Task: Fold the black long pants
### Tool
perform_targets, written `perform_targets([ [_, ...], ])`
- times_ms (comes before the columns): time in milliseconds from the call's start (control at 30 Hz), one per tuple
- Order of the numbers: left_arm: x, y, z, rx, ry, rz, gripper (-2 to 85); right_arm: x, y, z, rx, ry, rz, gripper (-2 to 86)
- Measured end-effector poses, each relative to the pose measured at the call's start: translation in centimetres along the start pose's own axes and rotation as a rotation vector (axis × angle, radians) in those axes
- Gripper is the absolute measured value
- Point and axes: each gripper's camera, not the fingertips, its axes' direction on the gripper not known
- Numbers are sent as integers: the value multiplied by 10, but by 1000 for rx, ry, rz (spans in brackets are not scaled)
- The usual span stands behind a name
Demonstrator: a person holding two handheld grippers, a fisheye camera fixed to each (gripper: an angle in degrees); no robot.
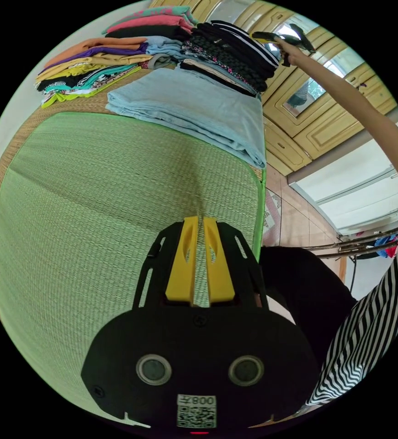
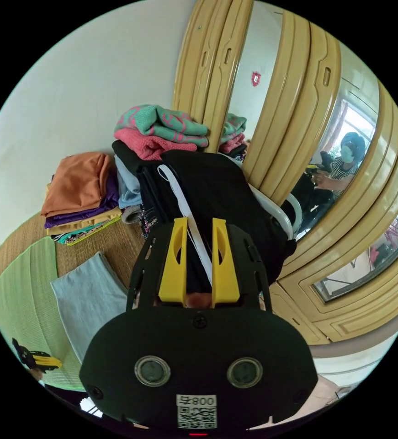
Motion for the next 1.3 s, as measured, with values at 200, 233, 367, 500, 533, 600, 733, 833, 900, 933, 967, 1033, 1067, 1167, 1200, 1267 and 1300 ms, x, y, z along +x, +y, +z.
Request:
perform_targets([
  [200, 0, 3, 24, 16, -20, -9, 12, 28, -4, 38, 11, -69, 58, 25],
  [233, -3, 3, 29, 18, -5, -25, 10, 35, -5, 42, 15, -105, 77, 15],
  [367, -13, 3, 46, 2, 83, -59, 4, 55, -7, 57, 5, -169, 111, 2],
  [500, -12, 7, 60, 10, 73, -41, 2, 82, -11, 64, 38, -266, 161, -2],
  [533, -13, 9, 62, 15, 70, -36, 2, 85, -15, 66, 42, -266, 150, -2],
  [600, -16, 12, 67, 27, 80, -41, 2, 86, -21, 72, 36, -245, 118, -2],
  [733, -32, 20, 82, 56, 119, -94, 3, 84, -24, 106, 1, -266, 91, 2],
  [833, -46, 25, 99, 67, 165, -135, 3, 78, -23, 144, -53, -239, 59, 4],
  [900, -52, 26, 110, 59, 154, -140, 2, 77, -23, 165, -74, -232, 55, 5],
  [933, -57, 25, 118, 52, 144, -146, 2, 77, -24, 171, -61, -227, 57, 7],
  [967, -59, 25, 122, 50, 145, -148, 2, 77, -25, 172, -48, -227, 46, 8],
  [1033, -68, 23, 139, 44, 157, -154, 2, 73, -29, 170, 10, -225, -20, 19],
  [1067, -70, 22, 144, 43, 157, -154, 1, 74, -31, 168, 38, -210, -28, 23],
  [1167, -83, 17, 167, 44, 161, -158, 1, 79, -42, 166, 149, -83, -46, 55],
  [1200, -88, 15, 177, 47, 170, -163, 2, 82, -48, 173, 175, -59, -47, 59],
  [1267, -95, 11, 194, 48, 190, -169, 2, 88, -60, 193, 149, -40, -39, 61],
  [1300, -98, 9, 205, 48, 201, -170, 2, 92, -70, 210, 103, -49, -35, 62],
])
